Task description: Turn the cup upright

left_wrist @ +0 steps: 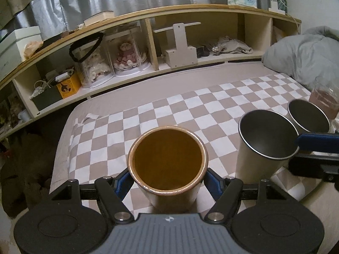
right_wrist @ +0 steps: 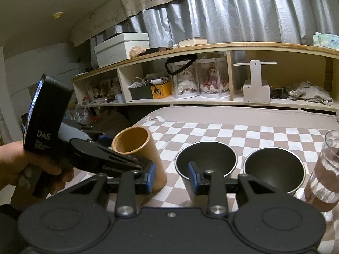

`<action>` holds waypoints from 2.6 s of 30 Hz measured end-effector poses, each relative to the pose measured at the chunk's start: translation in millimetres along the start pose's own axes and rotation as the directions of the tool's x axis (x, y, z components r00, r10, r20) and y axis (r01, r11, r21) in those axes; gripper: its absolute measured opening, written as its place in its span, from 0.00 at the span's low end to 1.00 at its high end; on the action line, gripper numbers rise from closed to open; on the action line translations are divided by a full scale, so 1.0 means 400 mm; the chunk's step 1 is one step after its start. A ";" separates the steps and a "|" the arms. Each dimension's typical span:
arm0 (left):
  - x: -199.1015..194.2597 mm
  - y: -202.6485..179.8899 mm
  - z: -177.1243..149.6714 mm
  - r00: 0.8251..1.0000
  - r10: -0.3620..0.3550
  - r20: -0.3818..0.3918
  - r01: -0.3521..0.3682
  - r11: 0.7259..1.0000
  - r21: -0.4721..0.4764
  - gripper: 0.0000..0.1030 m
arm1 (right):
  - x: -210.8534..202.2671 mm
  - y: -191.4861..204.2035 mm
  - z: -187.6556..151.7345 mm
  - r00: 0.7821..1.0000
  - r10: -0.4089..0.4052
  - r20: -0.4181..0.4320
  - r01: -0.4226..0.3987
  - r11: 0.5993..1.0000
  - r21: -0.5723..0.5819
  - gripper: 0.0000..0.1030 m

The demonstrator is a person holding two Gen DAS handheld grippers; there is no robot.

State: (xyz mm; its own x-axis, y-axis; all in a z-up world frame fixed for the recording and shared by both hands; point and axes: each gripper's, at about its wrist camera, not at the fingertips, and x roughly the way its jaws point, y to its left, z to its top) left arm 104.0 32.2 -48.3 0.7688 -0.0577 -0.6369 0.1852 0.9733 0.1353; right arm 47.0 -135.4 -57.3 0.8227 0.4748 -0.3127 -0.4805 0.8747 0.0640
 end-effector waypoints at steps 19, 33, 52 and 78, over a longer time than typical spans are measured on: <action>-0.243 0.005 0.014 0.968 0.084 0.238 -0.045 0.986 -0.162 0.96 | -0.110 0.023 0.061 0.992 -0.049 0.119 0.055 0.997 -0.048 0.60; -0.430 -0.079 -0.092 0.922 0.160 0.354 -0.055 0.956 -0.289 1.00 | -0.307 -0.002 0.035 0.949 -0.253 0.189 0.270 0.960 -0.072 0.98; -0.439 -0.168 -0.201 0.914 0.182 0.362 -0.083 0.959 -0.272 1.00 | -0.383 -0.047 -0.071 0.898 -0.406 0.170 0.418 0.907 -0.043 1.00; -0.428 -0.191 -0.212 0.919 0.190 0.345 -0.118 0.969 -0.217 1.00 | -0.384 -0.039 -0.076 0.887 -0.436 0.153 0.447 0.893 -0.044 1.00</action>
State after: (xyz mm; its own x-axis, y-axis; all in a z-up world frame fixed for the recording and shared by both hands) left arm -93.7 -13.4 -14.1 0.9530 0.0548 -0.2980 -0.0445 0.9981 0.0415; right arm -81.1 -225.1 -39.0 0.9855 0.0545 -0.1604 -0.0750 0.9894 -0.1247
